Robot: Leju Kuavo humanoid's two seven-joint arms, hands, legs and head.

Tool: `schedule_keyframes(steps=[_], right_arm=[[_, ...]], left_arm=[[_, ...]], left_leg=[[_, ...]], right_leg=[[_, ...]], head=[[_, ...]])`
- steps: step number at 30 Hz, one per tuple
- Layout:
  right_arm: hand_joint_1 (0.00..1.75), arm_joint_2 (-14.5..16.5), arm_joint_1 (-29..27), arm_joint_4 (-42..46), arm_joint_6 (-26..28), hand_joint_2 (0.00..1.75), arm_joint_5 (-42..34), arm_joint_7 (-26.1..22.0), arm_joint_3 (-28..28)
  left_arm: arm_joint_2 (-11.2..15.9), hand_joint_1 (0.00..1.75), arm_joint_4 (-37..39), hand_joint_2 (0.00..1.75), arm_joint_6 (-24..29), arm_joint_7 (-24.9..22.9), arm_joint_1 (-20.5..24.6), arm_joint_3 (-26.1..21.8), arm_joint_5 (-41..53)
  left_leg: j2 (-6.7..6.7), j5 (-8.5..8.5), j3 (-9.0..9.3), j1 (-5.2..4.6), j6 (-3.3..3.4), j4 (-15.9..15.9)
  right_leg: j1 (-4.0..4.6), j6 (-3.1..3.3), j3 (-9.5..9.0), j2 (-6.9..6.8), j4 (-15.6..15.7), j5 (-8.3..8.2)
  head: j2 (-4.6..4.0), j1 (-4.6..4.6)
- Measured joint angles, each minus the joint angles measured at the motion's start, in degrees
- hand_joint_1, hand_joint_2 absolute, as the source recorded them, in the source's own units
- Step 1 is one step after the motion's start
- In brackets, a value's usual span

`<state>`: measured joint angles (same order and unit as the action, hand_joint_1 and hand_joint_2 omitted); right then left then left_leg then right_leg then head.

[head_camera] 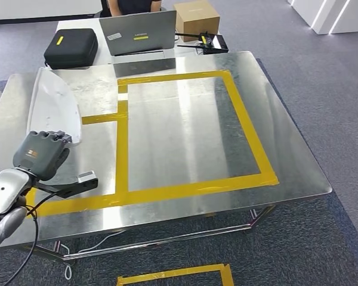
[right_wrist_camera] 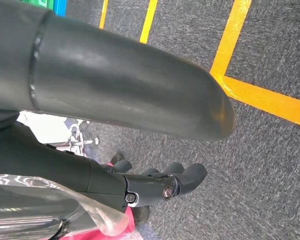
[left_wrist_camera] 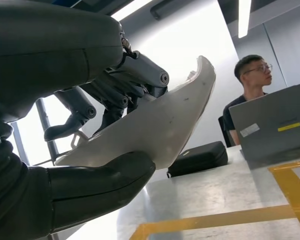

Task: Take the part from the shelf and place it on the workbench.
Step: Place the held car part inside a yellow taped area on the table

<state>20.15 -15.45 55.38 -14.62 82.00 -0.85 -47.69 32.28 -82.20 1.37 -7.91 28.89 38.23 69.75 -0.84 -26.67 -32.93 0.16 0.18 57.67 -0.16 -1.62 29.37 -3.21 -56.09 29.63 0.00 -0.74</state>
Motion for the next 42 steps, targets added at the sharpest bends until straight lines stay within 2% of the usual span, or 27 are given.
schedule_keyframes(steps=[9,13,42], right_arm=[[0.0,0.0,0.0,-0.1,0.0,0.0,0.0,0.0,0.0],[0.0,0.0,0.0,-0.1,0.0,0.0,-0.1,0.1,0.0],[0.0,0.0,-0.4,0.0,-0.1,0.0,-1.1,1.0,0.0]], left_arm=[[0.0,1.75,0.0,1.75,0.0,0.0,0.2,0.5,-0.1],[0.0,0.0,0.0,0.0,0.1,0.0,0.2,0.5,-0.4],[-0.7,0.0,0.0,0.0,2.3,-1.0,0.1,-0.1,-1.0]], left_leg=[[0.0,0.0,0.0,0.0,0.0,0.0],[0.0,0.0,0.0,0.0,0.0,0.0],[0.0,0.0,0.0,0.0,0.0,0.0]], right_leg=[[0.0,0.0,0.01,0.0,0.0,0.0],[0.0,0.0,0.01,0.0,0.0,0.0],[0.0,0.0,-0.02,-0.01,0.0,0.0]], head=[[0.0,0.0],[0.0,0.0],[0.0,0.0]])
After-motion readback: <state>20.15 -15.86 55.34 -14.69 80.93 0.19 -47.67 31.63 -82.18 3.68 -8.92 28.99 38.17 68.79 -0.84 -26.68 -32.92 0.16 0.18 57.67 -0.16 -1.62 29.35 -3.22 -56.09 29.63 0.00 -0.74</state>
